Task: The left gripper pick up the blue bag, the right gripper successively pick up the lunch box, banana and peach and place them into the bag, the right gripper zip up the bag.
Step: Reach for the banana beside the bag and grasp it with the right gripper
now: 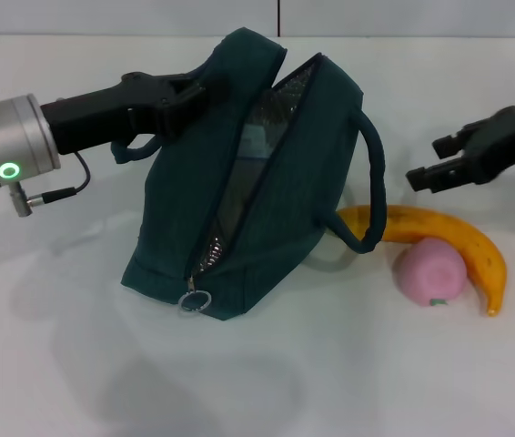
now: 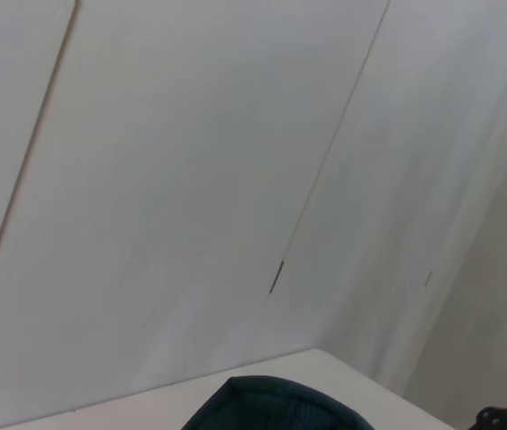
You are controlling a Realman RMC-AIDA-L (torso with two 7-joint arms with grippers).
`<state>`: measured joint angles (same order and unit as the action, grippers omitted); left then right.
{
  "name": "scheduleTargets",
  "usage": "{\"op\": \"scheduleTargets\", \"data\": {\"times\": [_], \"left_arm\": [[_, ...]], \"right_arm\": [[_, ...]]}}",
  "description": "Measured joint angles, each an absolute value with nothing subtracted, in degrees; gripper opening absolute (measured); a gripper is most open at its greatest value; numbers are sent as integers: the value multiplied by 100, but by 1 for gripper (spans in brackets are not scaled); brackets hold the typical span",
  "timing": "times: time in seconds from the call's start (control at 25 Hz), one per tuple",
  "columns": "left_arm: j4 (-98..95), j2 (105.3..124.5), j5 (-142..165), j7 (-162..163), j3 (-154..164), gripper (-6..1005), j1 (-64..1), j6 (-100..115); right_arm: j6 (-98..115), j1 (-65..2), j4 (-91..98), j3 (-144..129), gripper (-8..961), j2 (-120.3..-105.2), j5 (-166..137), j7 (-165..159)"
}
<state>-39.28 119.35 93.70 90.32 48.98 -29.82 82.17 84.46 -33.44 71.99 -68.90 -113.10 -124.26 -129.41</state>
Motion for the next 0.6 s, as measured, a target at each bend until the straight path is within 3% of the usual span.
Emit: {"op": "scheduleTargets", "data": {"times": [0.16, 0.6], "left_arm": [[-3929, 11932, 9367, 9037, 4896, 42, -3003, 8217], [-3938, 11915, 9366, 9034, 4895, 42, -3015, 8210]], "right_arm": [[8514, -3851, 7250, -7058, 681, -11533, -13536, -13299], [8457, -4152, 7206, -7945, 678, -11541, -14102, -13641]]}}
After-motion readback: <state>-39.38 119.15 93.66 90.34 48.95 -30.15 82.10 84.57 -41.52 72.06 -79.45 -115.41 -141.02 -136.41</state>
